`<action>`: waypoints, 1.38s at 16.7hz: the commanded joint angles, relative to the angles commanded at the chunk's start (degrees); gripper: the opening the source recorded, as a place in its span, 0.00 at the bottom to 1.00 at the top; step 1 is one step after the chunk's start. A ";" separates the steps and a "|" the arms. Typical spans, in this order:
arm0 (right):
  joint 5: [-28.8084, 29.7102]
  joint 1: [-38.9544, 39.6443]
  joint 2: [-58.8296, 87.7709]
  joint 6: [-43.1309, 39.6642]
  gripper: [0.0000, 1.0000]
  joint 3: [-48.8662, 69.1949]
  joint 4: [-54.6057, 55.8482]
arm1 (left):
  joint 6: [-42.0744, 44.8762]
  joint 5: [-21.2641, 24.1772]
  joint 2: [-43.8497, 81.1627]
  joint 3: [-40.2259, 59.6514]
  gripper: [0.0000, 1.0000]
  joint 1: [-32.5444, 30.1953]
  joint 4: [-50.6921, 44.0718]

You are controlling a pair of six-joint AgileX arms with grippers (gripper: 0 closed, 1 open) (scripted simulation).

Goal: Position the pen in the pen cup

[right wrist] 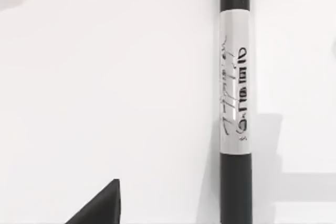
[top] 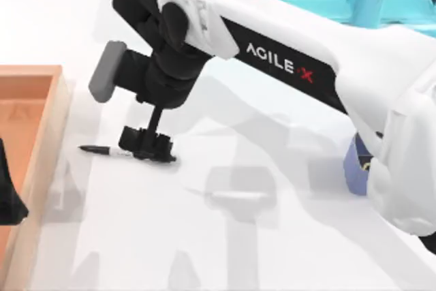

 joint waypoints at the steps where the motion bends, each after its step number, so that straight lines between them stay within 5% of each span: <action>1: -0.05 -0.32 -0.17 0.06 1.00 -0.14 0.04 | 0.00 0.00 0.00 0.00 1.00 0.00 0.00; 15: 0.83 2.03 13.76 2.01 1.00 5.21 8.93 | 0.00 0.00 0.00 0.00 1.00 0.00 0.00; 23: 0.83 2.03 13.76 2.01 0.40 5.21 8.93 | 0.00 0.00 0.00 0.00 1.00 0.00 0.00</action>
